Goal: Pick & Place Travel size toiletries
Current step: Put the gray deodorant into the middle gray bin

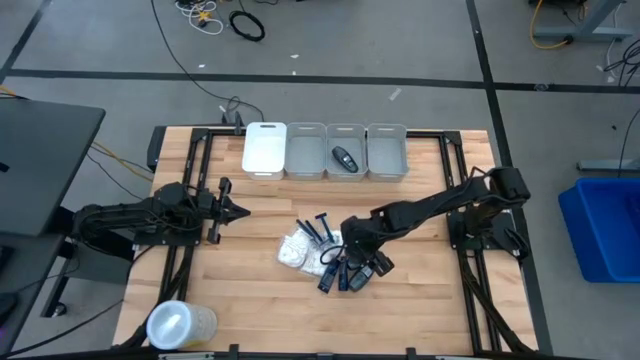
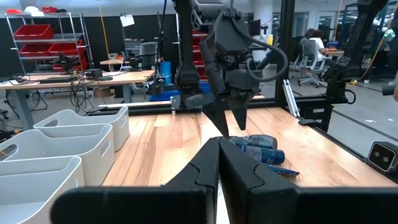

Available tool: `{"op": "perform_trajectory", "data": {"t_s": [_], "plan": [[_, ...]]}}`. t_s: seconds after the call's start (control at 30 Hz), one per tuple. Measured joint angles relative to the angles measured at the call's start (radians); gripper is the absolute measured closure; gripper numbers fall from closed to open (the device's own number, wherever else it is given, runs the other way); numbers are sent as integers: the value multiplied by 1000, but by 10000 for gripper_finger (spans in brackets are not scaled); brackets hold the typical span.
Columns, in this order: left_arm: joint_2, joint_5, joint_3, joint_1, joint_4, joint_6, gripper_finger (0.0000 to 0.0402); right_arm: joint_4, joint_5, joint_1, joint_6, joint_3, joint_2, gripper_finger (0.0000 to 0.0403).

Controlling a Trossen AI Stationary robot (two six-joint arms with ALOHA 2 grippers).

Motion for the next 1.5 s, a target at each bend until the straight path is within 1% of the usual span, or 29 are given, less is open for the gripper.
{"op": "perform_trajectory", "data": {"t_s": [0.37,0.93,1.37,1.5], "plan": [[0,0,0,0,0,0,385,12,-3,2,0,0,55,119],[0,0,0,0,0,0,386,14,15,3,0,0,138,144],[0,0,0,0,0,0,385,14,15,4,0,0,140,176],[0,0,0,0,0,0,385,14,15,4,0,0,140,174]]}}
